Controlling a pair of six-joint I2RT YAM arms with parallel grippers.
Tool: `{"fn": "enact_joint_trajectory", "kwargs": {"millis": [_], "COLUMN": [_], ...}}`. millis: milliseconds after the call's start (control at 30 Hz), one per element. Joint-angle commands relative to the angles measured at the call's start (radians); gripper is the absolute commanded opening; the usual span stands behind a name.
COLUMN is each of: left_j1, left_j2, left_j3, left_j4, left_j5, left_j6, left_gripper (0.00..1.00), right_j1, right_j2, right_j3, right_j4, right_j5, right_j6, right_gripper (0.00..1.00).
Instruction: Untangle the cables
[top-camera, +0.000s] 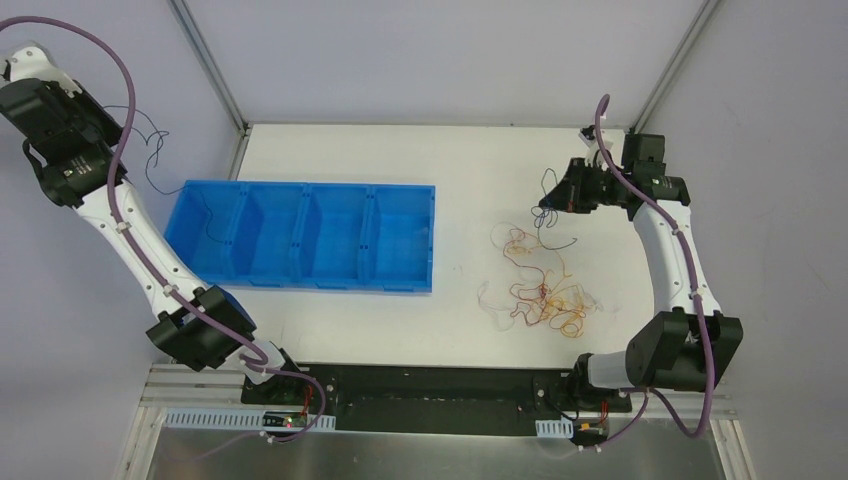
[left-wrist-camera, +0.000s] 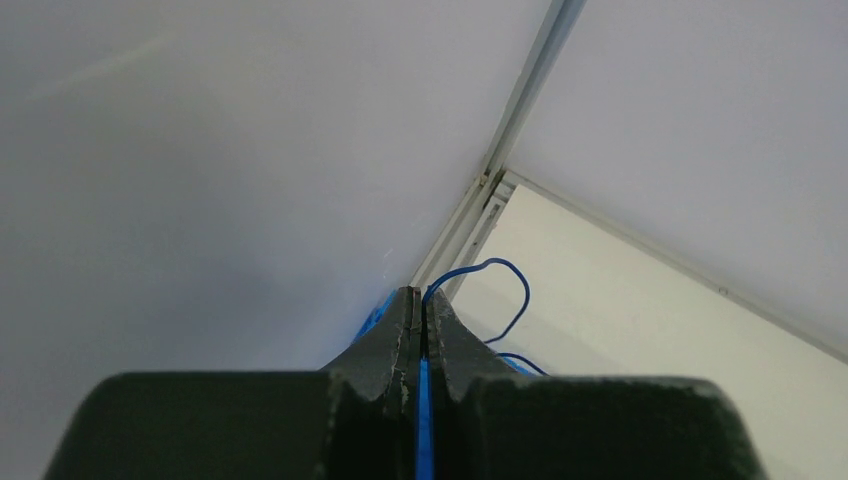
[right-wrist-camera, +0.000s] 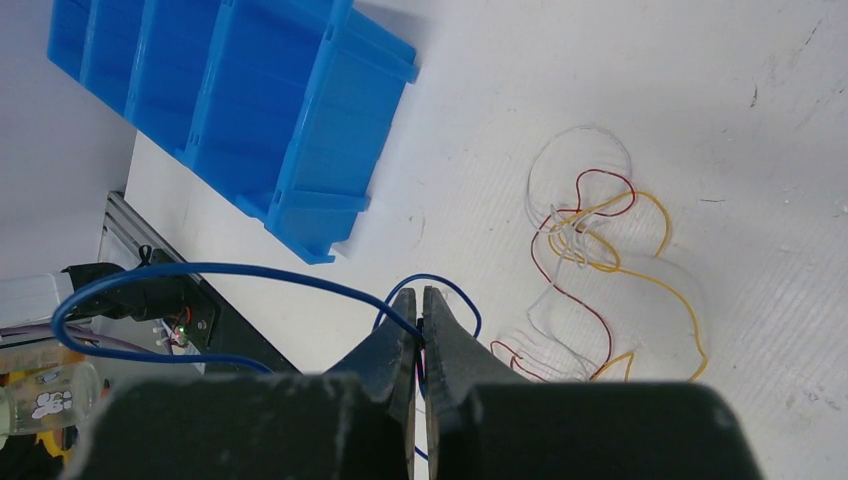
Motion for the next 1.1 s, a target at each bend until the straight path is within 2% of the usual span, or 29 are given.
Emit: {"fn": "enact_joint_trajectory", "kwargs": {"millis": [0,300,467,567,667,733,900,933,1000,1067], "left_j1": [0.009,0.007,0.006,0.006,0.006,-0.001,-0.019,-0.022,-0.026,-0.033], "left_j2": [-0.033,-0.017,0.003,-0.004,-0.041,-0.062,-0.083,-0.088,-0.114,-0.161], "left_j3": [-0.050,-0.217,-0.311,-0.361,-0.392,-0.398,-0.366,-0.352,-0.331,-0.344], "left_j4": [0.086,0.088,0.093,0.091,0.087,0.078,0.019,-0.002,-0.048,-0.054], "left_j5": [0.060,0.066,0.038,0.040,0.046,0.045,0.062,0.093,0.247,0.526], "left_j6": [0.025,0.077,0.165,0.217,0.252,0.272,0.291,0.287,0.275,0.227], "left_gripper": [0.00,0.00,0.00,0.15,0.43,0.57,0.73,0.75,0.77,0.77], "right_j1": [0.007,0.039,0.059,0.082,0.117,0.146,0.214,0.225,0.254,0.283], "right_j2": [-0.036,-0.024,-0.013,-0.003,0.006,0.012,0.042,0.052,0.064,0.071], "right_j3": [0.049,0.091,0.120,0.147,0.184,0.210,0.289,0.308,0.344,0.375], "right_j4": [-0.010,0.007,-0.005,-0.006,0.000,0.015,0.057,0.069,0.096,0.155], "right_j5": [-0.028,-0.035,-0.040,-0.043,-0.054,-0.058,-0.078,-0.088,-0.116,-0.152], "right_j6": [0.013,0.061,0.072,0.090,0.124,0.151,0.231,0.252,0.311,0.396], "right_gripper": [0.00,0.00,0.00,0.00,0.00,0.00,0.00,0.00,0.00,0.00]}}
